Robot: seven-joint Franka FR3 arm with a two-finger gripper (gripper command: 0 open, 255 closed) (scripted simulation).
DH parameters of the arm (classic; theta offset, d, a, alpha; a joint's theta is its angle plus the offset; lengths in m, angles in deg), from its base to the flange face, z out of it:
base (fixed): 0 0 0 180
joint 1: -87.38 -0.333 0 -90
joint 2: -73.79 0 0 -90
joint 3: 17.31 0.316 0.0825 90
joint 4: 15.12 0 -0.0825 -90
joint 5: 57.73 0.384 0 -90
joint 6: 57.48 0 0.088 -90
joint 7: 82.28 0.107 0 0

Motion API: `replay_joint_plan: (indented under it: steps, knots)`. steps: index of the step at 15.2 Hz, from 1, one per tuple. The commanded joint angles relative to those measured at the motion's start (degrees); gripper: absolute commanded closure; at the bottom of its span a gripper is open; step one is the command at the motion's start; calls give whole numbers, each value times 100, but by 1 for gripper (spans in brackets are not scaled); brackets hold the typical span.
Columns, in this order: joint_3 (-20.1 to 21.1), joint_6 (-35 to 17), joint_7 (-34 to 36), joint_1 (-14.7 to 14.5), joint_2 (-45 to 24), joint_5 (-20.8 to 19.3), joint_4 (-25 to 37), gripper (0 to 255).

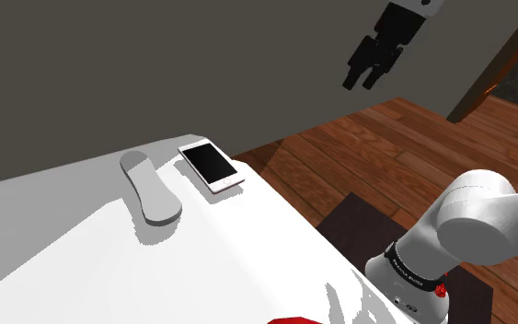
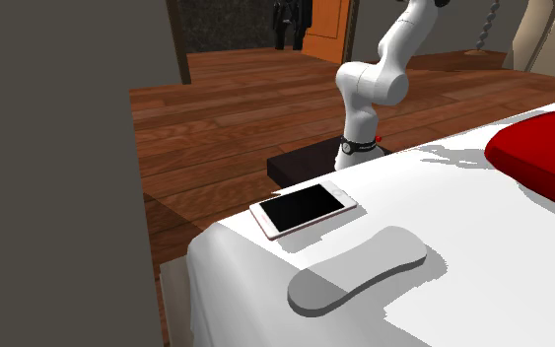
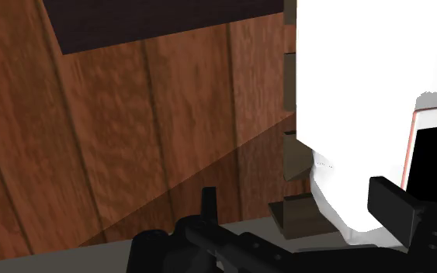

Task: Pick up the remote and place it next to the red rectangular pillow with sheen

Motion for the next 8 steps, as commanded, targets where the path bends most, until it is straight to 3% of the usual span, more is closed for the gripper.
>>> replay_joint_plan:
  steps: [1, 8]
  knots:
    - [0, 0, 0, 0, 0, 0, 0, 0]
    - [871, -523, 855, -252, -742, 355, 136, 0]
